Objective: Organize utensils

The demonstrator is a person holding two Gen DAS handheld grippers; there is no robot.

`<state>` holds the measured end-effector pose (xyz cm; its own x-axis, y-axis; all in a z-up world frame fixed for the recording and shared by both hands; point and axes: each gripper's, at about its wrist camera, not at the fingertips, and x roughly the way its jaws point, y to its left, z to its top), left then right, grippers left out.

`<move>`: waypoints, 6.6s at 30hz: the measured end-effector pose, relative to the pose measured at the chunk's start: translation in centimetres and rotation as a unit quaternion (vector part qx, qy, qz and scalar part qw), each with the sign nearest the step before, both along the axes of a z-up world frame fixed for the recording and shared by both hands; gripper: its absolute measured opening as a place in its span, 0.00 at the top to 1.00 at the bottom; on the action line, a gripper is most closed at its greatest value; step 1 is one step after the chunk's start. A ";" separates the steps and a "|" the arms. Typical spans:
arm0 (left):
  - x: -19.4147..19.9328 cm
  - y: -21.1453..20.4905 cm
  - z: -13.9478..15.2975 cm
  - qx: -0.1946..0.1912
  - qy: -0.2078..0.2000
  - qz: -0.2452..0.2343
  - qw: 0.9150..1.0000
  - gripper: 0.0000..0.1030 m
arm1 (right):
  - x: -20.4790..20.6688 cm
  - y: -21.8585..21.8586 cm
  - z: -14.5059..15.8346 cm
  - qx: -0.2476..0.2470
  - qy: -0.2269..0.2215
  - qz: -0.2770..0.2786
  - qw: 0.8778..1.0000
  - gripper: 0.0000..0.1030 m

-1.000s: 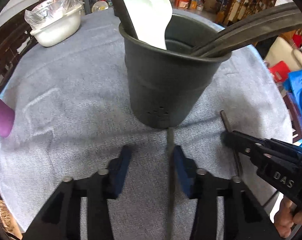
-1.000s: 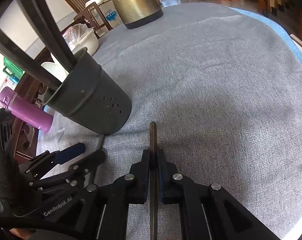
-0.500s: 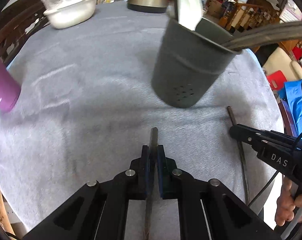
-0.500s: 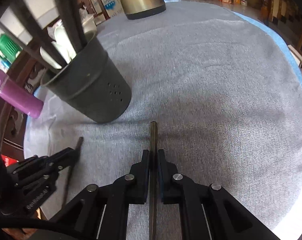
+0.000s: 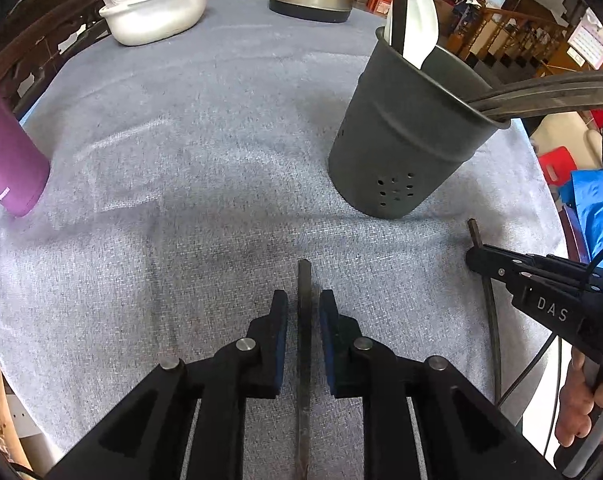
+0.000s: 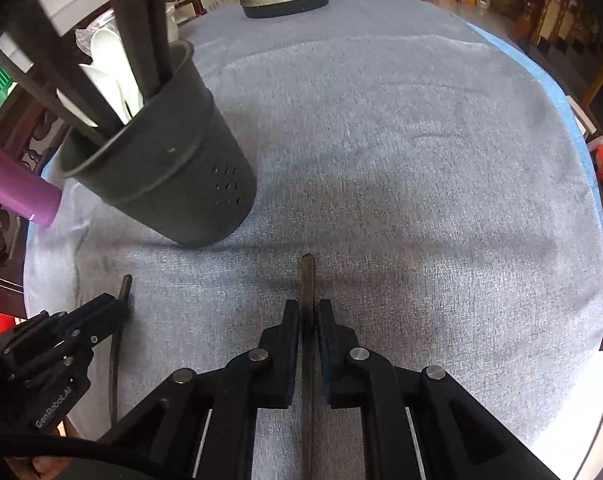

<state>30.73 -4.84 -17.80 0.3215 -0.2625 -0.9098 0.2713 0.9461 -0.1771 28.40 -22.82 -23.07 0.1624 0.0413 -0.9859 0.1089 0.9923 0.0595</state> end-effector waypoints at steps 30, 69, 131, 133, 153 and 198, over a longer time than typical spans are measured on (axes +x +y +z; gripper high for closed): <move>-2.8 -1.1 6.6 0.021 -0.121 -0.003 0.992 0.94 | -2.9 3.0 4.2 0.078 -0.097 0.024 0.992 0.93; -0.3 -2.3 0.1 -0.002 -0.017 -0.048 0.999 0.94 | -2.7 -0.4 0.1 0.115 -0.040 -0.007 0.993 0.93; -1.2 -1.9 0.8 0.022 -0.014 -0.037 0.999 0.94 | -3.6 -1.0 3.8 0.101 -0.079 0.021 0.991 0.94; -1.7 -1.6 1.2 0.028 -0.030 -0.031 0.999 0.94 | -3.8 -0.7 4.3 0.103 -0.088 0.026 0.990 0.94; -2.6 1.7 14.0 -0.046 -0.195 0.022 0.979 0.95 | -5.7 1.3 13.7 0.148 -0.257 0.055 0.954 0.94; -3.8 -2.6 29.4 -0.039 -0.345 -0.031 0.937 0.95 | -3.2 -2.3 27.4 0.135 -0.478 -0.026 0.868 0.94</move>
